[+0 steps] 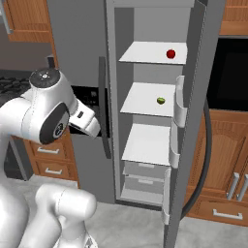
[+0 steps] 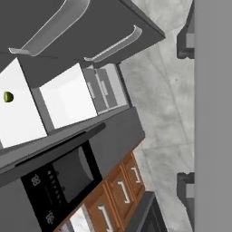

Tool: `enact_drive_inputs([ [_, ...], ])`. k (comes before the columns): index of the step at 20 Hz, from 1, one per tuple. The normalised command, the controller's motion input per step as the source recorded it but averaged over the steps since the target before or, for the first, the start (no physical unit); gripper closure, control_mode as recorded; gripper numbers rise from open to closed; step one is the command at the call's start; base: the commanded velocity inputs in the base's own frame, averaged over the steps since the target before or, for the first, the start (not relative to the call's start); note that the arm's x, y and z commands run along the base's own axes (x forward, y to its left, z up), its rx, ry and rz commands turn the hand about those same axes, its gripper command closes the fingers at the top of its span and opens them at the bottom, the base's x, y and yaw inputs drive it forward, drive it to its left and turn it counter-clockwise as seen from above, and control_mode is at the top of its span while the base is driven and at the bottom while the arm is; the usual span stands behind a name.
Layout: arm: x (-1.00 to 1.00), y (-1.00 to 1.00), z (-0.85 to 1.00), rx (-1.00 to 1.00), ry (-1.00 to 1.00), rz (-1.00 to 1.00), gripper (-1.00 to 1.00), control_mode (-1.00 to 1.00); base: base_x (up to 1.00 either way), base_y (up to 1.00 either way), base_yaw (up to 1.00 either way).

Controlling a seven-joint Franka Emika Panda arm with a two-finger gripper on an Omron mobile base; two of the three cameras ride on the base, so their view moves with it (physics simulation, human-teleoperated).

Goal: Retrieve the apple and kiwi from the fridge and place them into the bowl on the dining table.

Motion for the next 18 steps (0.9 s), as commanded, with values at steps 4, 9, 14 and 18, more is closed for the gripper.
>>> enact_drive_inputs([
  [4, -0.37, 0.08, -0.18, -0.11, -0.17, -0.03, -1.0, -1.0, 0.0, 0.0, 0.0],
  [9, -0.32, 0.0, -0.01, -0.01, -0.02, -0.04, -1.0, -1.0, 0.0, 0.0, 0.0],
  [14, -0.17, 0.0, 0.0, 0.0, 0.0, -0.05, -1.0, -1.0, 0.0, 0.0, 0.0],
  [18, 0.0, 0.0, 0.0, 0.0, 0.01, -0.04, -1.0, 1.0, 0.0, 0.0, -0.05],
])
